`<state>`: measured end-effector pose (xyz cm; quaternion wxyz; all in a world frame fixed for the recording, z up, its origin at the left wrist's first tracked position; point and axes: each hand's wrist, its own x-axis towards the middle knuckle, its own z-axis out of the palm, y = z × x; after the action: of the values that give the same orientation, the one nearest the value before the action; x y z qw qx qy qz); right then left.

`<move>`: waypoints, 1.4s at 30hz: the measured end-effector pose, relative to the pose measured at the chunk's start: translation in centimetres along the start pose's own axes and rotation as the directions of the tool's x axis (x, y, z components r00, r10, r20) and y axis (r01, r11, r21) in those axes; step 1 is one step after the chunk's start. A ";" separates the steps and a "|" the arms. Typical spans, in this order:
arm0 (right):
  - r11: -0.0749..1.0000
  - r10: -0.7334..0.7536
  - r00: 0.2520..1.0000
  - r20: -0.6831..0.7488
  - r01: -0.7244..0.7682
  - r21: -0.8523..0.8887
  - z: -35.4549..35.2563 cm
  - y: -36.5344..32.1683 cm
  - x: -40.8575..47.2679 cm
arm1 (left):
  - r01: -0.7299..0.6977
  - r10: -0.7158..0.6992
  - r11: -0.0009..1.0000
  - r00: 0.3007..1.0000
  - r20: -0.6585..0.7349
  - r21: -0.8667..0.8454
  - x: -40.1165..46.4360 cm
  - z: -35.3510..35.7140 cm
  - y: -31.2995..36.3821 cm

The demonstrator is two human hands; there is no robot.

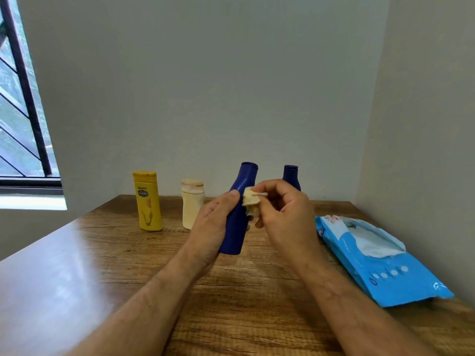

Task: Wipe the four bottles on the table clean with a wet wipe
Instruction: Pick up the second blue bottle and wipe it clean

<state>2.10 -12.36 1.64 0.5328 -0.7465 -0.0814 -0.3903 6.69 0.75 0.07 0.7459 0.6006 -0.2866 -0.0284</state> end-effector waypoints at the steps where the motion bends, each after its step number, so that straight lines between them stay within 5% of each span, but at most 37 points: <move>1: 1.000 0.005 0.999 -0.038 -0.004 0.019 -0.2 0.0 0.2 | -0.002 0.002 1.000 1.000 0.011 0.024 -0.1 0.1 0.0; 6: 1.000 0.022 0.997 -0.069 -0.021 0.014 -0.7 0.2 0.8 | -0.081 0.079 0.995 0.996 0.049 0.050 0.0 0.3 -0.3; 11: 0.998 -0.007 1.000 0.009 0.008 -0.070 -0.8 0.3 0.8 | -0.176 0.176 0.984 0.982 -0.068 0.014 0.2 -0.1 0.0; 21: 0.991 0.137 0.989 -0.050 -0.136 0.009 -1.1 0.7 1.5 | -0.087 0.079 0.989 0.994 -0.071 -0.122 -0.1 0.2 0.6; 28: 0.942 0.271 0.959 0.087 -0.283 0.182 -1.5 0.5 1.8 | -0.089 0.088 0.996 0.995 0.046 0.029 0.2 -0.2 -0.3; 35: 0.912 0.240 0.946 0.216 -0.296 0.283 -1.6 0.0 1.5 | -0.214 0.242 0.851 0.970 0.006 0.480 -0.1 -0.4 -0.6; 42: 0.944 0.177 0.969 0.174 -0.217 0.248 -1.2 -0.6 1.1 | -0.214 0.232 0.881 0.973 0.009 0.422 -0.1 0.0 -0.4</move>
<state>1.96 -13.48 2.93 0.6567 -0.6999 -0.0975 -0.2636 6.74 0.71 -0.30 0.6031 0.7105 -0.3373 0.1327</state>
